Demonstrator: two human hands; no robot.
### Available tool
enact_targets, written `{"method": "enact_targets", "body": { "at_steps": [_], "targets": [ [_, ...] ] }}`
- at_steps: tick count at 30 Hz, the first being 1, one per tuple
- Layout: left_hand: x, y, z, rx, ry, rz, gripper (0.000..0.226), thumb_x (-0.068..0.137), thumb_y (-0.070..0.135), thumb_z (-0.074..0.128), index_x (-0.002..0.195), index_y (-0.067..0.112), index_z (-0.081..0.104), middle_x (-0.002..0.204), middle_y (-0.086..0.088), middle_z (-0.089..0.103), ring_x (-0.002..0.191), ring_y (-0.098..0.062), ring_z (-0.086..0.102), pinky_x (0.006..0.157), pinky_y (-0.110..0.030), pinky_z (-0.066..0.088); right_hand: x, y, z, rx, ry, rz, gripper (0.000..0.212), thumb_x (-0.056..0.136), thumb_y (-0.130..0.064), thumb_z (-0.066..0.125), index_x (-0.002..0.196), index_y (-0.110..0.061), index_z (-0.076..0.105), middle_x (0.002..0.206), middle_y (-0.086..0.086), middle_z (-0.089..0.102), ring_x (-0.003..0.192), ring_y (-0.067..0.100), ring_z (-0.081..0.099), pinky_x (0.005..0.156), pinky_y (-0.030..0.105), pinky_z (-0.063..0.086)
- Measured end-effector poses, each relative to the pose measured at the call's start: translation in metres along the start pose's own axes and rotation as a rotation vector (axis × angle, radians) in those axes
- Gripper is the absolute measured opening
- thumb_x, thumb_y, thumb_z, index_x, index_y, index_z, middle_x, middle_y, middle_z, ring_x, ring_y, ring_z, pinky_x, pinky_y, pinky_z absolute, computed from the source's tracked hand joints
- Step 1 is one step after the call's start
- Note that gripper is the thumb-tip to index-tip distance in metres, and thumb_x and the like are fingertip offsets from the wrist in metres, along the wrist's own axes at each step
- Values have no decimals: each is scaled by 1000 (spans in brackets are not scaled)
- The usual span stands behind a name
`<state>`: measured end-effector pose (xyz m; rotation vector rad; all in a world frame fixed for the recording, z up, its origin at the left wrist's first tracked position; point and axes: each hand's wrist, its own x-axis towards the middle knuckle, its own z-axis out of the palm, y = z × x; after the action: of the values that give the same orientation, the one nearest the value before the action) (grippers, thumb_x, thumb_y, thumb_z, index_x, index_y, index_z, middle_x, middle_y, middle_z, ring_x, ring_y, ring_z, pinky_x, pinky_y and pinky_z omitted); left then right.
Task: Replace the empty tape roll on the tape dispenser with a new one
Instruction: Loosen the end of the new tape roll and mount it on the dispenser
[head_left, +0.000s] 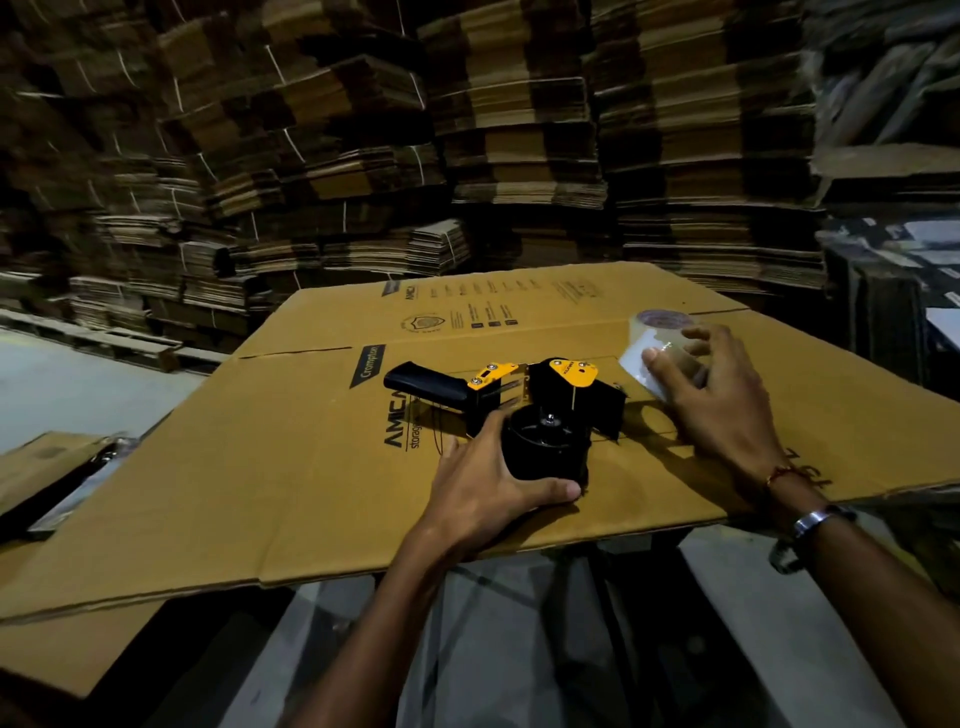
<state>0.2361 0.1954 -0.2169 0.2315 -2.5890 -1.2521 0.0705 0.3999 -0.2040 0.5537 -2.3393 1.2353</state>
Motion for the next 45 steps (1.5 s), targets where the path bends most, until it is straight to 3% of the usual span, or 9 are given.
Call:
{"method": "enact_targets", "body": {
  "at_steps": [6, 11, 16, 21, 27, 35, 38, 42, 45],
  "targets": [
    [-1, -3, 1, -37, 25, -16, 101, 53, 76, 75, 140, 40, 37, 135, 13, 55, 129, -18, 48, 107, -44, 43, 6, 17, 2, -209, -84, -48, 63, 89, -53, 67, 137, -19, 46, 137, 9, 45, 115, 33, 56, 84, 38, 47],
    [-2, 4, -11, -271, 127, -54, 63, 74, 48, 81, 127, 44, 47, 116, 27, 52, 114, -1, 54, 84, -8, 44, 4, 24, 4, -302, -182, -54, 70, 80, -64, 62, 134, -23, 46, 136, 8, 42, 120, 37, 53, 96, 50, 53],
    [17, 27, -37, -326, 208, -34, 102, 62, 81, 66, 144, 23, 46, 140, 4, 53, 126, -18, 52, 105, -45, 41, 2, 21, 5, -370, -128, -141, 63, 86, -60, 64, 133, -21, 51, 140, 9, 41, 123, 36, 46, 93, 44, 49],
    [35, 51, -63, -384, 147, -59, 54, 91, 56, 53, 129, 18, 56, 111, -3, 68, 99, -13, 62, 72, -28, 39, -1, 14, 4, -280, -19, -255, 52, 93, -54, 59, 132, -20, 54, 140, 7, 44, 123, 32, 45, 86, 34, 41],
    [57, 74, -83, -372, 102, -77, 27, 95, 56, 48, 103, 33, 59, 105, -1, 68, 102, -19, 60, 77, -33, 41, -5, 12, 4, -199, -54, -350, 61, 93, -62, 42, 135, -20, 52, 138, 6, 47, 121, 27, 45, 87, 33, 37],
    [74, 75, -86, -410, 85, -113, 37, 89, 62, 54, 114, 34, 59, 109, -6, 71, 113, -30, 61, 95, -45, 42, -7, 12, 5, -253, -56, -417, 58, 94, -58, 46, 134, -16, 54, 136, 8, 51, 119, 27, 46, 88, 37, 43],
    [72, 66, -76, -417, 67, -58, 39, 91, 56, 55, 119, 29, 57, 117, -6, 67, 111, -25, 59, 85, -35, 43, -6, 13, 3, -236, -48, -406, 53, 95, -54, 49, 132, -16, 55, 134, 7, 53, 118, 26, 46, 87, 35, 43],
    [67, 44, -57, -382, 55, -82, 75, 70, 64, 72, 132, 32, 46, 132, -10, 58, 119, -29, 55, 104, -53, 40, -2, 18, 2, -118, -19, -336, 45, 95, -50, 52, 127, -19, 57, 126, 3, 55, 114, 22, 48, 83, 32, 39],
    [66, 31, -50, -408, 32, -54, 84, 65, 57, 74, 138, 33, 39, 136, -10, 51, 123, -29, 51, 106, -50, 37, 3, 26, -1, 86, 73, -218, 30, 99, -36, 61, 121, -16, 60, 121, 4, 59, 114, 22, 55, 86, 38, 49]
  ]
}}
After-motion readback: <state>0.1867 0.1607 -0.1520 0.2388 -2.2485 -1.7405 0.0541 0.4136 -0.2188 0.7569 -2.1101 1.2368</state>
